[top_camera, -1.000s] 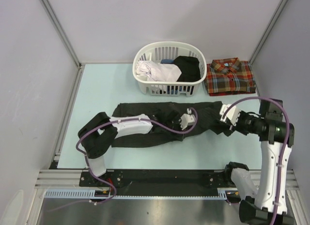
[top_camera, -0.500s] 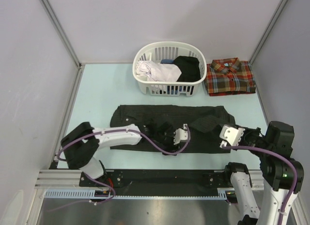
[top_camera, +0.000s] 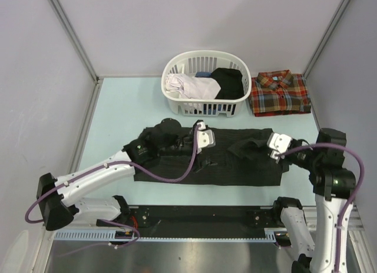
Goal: Fold and stack the long sleeve shirts
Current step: Fold the shirt
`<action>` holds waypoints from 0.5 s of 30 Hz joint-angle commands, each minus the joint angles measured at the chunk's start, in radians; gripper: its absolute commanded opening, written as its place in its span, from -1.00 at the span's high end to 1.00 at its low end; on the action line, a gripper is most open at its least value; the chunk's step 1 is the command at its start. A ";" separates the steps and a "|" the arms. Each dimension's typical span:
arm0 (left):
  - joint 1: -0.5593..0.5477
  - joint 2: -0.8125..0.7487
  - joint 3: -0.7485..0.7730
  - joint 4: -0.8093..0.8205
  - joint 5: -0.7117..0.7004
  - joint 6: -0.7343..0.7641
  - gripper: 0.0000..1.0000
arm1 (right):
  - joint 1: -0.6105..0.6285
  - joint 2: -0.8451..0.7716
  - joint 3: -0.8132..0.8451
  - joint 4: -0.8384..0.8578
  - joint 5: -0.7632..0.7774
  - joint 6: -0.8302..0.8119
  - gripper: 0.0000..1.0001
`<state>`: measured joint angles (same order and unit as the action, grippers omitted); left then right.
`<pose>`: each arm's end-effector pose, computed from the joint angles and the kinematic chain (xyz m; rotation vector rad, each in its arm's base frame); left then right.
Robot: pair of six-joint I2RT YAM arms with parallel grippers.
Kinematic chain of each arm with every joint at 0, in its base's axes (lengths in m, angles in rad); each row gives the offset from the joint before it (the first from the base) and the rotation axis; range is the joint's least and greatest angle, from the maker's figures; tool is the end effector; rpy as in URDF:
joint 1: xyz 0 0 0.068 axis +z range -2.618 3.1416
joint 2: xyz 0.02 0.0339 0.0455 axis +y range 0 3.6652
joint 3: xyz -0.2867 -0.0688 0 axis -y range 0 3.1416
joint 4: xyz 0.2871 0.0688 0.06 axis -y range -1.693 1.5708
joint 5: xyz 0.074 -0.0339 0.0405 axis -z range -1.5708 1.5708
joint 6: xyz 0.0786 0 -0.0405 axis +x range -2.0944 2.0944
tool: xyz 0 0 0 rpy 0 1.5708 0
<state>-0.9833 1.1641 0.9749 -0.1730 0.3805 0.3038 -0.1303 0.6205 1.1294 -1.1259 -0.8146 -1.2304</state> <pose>0.1627 -0.2969 0.3297 1.3962 1.4234 -0.8137 0.1190 0.0421 0.3985 -1.3768 1.4217 0.0200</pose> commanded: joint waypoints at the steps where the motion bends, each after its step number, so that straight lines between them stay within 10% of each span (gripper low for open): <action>1: -0.002 0.064 0.166 -0.080 0.001 -0.069 -0.99 | 0.020 0.077 -0.066 0.270 -0.136 0.183 1.00; 15: -0.020 0.242 0.337 -0.153 -0.026 0.271 -0.99 | 0.205 0.183 -0.138 0.537 -0.152 0.341 1.00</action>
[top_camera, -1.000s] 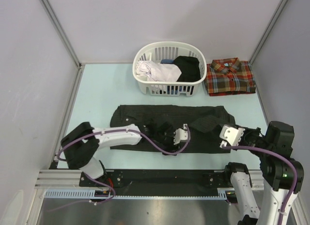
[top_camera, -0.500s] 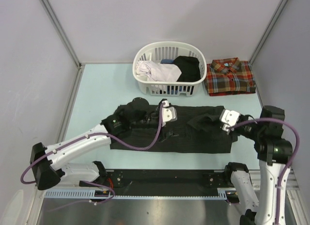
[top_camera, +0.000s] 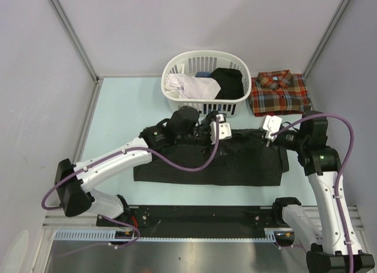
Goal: Fold and stack the long sleeve shirts
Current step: Fold the shirt
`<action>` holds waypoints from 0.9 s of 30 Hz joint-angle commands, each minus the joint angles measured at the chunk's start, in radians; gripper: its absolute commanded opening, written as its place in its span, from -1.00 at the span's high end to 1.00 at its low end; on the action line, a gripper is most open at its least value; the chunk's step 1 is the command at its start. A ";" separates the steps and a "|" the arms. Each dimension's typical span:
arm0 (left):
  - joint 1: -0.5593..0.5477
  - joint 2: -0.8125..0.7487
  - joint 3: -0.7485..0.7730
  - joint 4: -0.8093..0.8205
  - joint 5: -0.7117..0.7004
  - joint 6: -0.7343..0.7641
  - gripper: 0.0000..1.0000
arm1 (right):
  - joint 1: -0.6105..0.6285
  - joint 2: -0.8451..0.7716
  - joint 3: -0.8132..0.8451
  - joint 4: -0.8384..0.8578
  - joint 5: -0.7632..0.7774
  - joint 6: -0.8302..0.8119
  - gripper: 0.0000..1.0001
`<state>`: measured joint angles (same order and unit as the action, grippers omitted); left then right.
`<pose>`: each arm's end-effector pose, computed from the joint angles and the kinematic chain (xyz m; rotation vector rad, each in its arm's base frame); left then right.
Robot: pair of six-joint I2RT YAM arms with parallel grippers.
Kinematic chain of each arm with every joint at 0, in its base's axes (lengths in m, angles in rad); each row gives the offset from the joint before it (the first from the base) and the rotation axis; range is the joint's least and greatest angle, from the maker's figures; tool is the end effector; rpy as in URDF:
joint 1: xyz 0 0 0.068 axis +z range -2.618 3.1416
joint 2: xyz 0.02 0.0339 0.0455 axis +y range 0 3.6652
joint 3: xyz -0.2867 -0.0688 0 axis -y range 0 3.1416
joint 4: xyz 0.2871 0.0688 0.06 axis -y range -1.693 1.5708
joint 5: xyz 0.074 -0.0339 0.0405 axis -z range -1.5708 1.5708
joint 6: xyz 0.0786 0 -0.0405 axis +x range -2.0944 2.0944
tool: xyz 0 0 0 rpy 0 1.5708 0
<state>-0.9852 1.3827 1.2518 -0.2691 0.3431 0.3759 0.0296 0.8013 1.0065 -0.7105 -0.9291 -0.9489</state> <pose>0.1964 -0.3440 0.3595 1.4417 1.4146 -0.7306 0.1933 0.0687 0.3781 -1.3165 1.3400 0.3379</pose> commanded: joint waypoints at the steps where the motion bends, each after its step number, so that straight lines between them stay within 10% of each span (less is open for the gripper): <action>1: -0.023 0.035 0.083 -0.070 0.005 0.210 -0.99 | 0.064 0.006 -0.016 0.131 -0.034 0.061 1.00; 10: -0.030 0.119 0.170 -0.062 -0.047 0.155 -0.77 | 0.168 0.048 -0.025 0.209 -0.010 0.088 1.00; 16: 0.017 0.147 0.251 -0.108 -0.015 0.008 0.93 | 0.197 0.125 -0.016 0.322 0.030 0.137 1.00; 19: 0.078 0.190 0.313 -0.186 0.034 -0.170 1.00 | 0.197 0.165 0.000 0.400 0.105 0.200 0.57; 20: 0.103 0.190 0.311 -0.186 0.092 -0.233 1.00 | 0.199 0.171 0.007 0.410 0.168 0.220 0.09; 23: 0.195 0.191 0.288 -0.157 0.149 -0.521 1.00 | 0.196 0.173 0.021 0.413 0.309 0.262 -0.49; 27: 0.241 0.191 0.259 -0.145 0.033 -0.807 1.00 | 0.191 0.130 0.017 0.327 0.339 0.298 -0.60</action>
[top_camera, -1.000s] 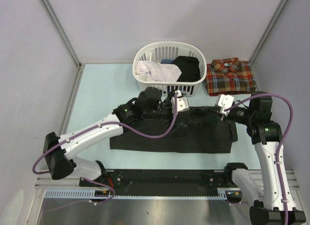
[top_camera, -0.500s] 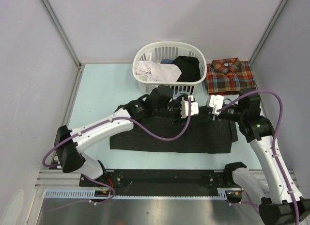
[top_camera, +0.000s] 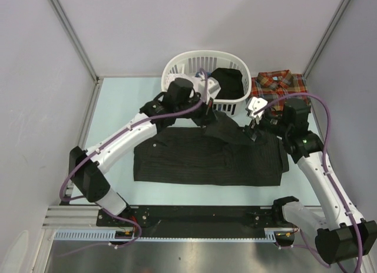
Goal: Fold and stack the long sleeve shirts
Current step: Fold the shirt
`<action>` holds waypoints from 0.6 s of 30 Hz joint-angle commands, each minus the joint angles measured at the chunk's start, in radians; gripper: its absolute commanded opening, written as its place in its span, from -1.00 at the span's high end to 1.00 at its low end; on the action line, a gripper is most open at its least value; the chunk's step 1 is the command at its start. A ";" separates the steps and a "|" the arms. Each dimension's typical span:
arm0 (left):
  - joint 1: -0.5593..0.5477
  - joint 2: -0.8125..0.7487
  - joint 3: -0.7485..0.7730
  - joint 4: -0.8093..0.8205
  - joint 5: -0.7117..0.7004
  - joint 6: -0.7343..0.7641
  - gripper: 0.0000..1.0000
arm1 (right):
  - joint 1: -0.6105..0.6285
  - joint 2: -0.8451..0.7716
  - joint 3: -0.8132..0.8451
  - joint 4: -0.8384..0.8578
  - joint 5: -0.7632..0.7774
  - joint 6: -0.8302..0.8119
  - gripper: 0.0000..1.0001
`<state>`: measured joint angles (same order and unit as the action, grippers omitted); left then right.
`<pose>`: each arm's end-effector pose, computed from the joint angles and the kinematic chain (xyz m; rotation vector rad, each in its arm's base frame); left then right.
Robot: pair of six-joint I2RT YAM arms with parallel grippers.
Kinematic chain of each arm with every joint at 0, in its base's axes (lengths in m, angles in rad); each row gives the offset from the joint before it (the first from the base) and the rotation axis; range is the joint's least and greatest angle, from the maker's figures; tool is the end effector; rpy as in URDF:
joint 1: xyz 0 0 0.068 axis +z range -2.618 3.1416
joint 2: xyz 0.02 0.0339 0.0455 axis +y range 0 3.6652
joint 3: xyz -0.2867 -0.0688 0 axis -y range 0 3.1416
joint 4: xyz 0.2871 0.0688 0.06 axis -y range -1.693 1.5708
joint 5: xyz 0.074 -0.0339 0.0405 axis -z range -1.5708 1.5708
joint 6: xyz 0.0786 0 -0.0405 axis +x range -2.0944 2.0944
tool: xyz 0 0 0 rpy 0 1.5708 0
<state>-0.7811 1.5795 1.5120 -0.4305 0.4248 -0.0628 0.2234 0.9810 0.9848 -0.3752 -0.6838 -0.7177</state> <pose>0.2903 -0.3334 0.3711 1.0109 1.9106 -0.9439 0.2554 0.1089 0.3639 -1.2168 1.4179 0.3228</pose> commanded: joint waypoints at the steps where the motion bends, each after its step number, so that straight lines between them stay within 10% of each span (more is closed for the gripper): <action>1: 0.046 -0.004 -0.001 0.006 -0.110 -0.405 1.00 | 0.001 -0.064 0.032 -0.022 0.077 0.069 -0.64; 18: 0.146 -0.021 -0.173 0.225 0.051 -1.240 1.00 | 0.413 -0.065 -0.164 0.332 0.352 -0.006 -0.72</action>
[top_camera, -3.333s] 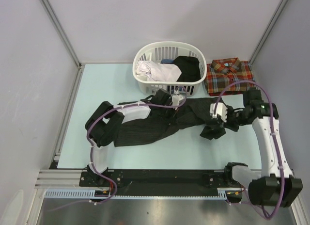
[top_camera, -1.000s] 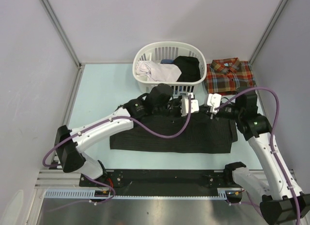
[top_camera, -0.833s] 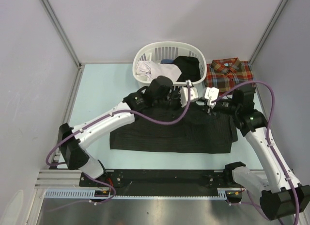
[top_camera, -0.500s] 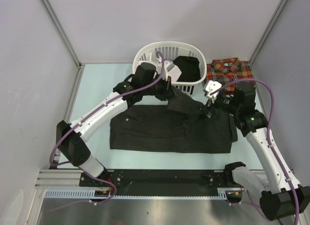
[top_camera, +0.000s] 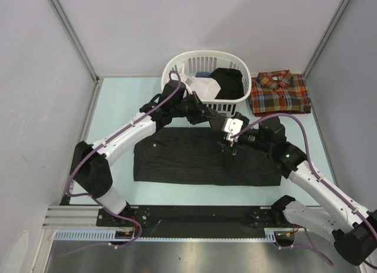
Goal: Fold and stack the long sleeve shirts
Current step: Fold the shirt
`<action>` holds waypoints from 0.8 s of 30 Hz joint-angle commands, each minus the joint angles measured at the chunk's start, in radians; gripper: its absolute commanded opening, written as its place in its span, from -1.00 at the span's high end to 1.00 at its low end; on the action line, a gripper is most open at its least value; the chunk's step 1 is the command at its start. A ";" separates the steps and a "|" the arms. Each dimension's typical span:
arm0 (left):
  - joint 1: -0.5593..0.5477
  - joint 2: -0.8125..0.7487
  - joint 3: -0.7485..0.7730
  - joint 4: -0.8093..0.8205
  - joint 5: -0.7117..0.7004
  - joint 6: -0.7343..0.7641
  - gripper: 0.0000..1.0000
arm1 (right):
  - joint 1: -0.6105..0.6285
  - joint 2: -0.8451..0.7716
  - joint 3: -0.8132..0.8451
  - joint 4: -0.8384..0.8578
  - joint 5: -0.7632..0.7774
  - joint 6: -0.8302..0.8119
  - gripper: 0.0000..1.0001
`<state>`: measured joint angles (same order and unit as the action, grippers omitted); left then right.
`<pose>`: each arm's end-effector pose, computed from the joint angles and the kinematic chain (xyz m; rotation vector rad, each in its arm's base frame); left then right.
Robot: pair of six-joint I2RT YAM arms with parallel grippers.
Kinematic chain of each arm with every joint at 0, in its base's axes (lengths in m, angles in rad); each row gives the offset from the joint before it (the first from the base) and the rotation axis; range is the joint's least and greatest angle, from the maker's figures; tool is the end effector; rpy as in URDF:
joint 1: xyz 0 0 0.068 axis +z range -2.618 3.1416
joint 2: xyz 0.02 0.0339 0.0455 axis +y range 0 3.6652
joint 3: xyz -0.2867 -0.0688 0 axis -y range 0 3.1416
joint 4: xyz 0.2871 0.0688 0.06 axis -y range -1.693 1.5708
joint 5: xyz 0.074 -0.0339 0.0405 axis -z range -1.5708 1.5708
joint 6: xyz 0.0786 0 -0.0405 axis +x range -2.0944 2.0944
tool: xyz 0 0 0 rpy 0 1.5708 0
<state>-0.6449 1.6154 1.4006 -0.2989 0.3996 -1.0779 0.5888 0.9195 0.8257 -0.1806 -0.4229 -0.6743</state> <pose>0.3441 -0.2971 0.3254 -0.2360 2.3811 -1.3663 0.2132 0.1812 0.3349 -1.3055 1.2866 0.3294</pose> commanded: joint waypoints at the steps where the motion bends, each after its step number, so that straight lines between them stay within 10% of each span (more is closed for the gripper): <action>1: 0.010 -0.069 -0.067 0.101 0.077 -0.224 1.00 | 0.055 0.007 -0.008 0.150 0.131 -0.053 -0.65; 6: 0.013 -0.095 -0.106 0.115 0.070 -0.260 0.97 | 0.066 0.041 -0.005 0.211 0.188 -0.073 -0.04; 11: 0.013 -0.104 -0.111 0.119 0.062 -0.275 0.92 | 0.066 0.048 0.024 0.187 0.161 -0.077 1.00; 14: 0.019 -0.115 -0.117 0.155 0.062 -0.252 0.71 | 0.059 0.032 0.036 0.133 0.104 -0.058 1.00; 21: 0.183 -0.202 -0.091 0.207 0.186 0.387 -0.99 | -0.032 0.016 0.133 0.024 -0.123 0.071 1.00; 24: 0.301 -0.256 -0.103 0.227 0.254 0.571 -0.99 | -0.089 0.034 0.174 -0.052 -0.216 0.123 1.00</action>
<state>-0.4763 1.4738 1.2881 -0.1440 0.5358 -0.8570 0.5499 0.9581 0.9096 -0.1600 -0.4671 -0.6502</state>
